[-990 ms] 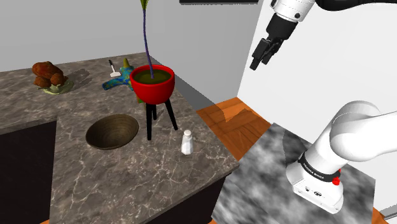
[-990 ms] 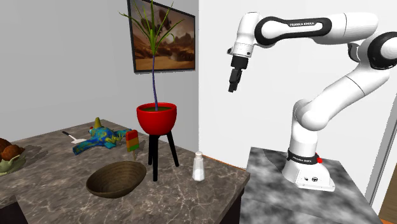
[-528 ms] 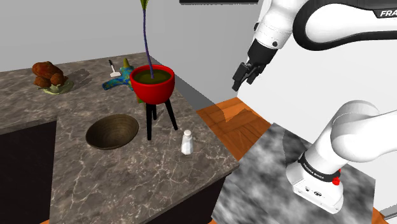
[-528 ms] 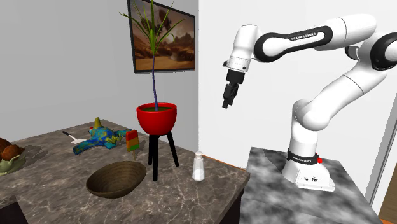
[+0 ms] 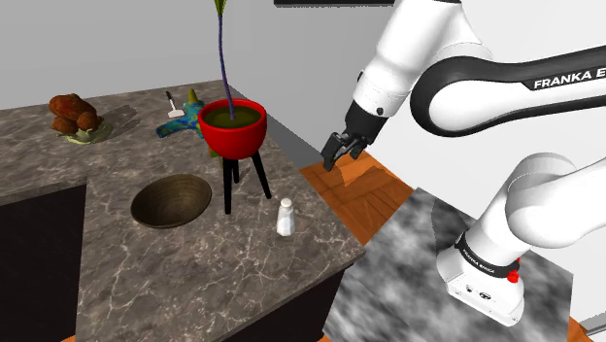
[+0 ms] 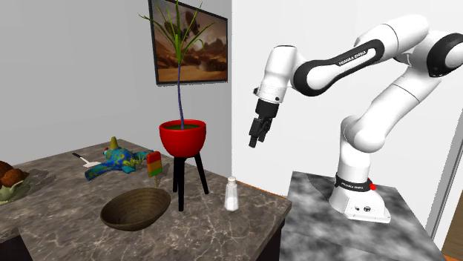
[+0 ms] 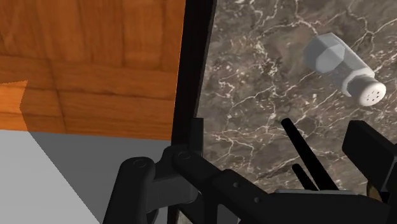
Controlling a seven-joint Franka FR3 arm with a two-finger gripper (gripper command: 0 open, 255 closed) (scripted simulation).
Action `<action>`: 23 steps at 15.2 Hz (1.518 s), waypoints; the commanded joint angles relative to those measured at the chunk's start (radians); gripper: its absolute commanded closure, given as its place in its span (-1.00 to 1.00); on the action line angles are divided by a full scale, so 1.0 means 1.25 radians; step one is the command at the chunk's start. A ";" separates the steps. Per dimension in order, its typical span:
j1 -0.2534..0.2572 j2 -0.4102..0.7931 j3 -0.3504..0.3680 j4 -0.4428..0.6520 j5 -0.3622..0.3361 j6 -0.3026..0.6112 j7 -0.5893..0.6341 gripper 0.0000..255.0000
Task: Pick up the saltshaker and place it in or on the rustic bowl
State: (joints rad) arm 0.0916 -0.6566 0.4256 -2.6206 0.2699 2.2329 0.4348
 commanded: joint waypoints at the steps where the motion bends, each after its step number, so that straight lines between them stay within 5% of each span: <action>1: -0.003 0.044 0.047 0.003 0.008 0.052 0.049 -1.00; 6: -0.041 0.173 0.174 0.037 -0.016 0.170 0.182 -1.00; 11: -0.133 0.319 0.322 0.096 -0.129 0.266 0.356 -1.00; 19: -0.213 0.428 0.389 0.092 -0.270 0.353 0.458 -1.00; 23: -0.212 0.428 0.389 0.092 -0.270 0.353 0.458 -1.00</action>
State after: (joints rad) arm -0.1731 -0.1223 0.9114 -2.5057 -0.0668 2.6731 1.0065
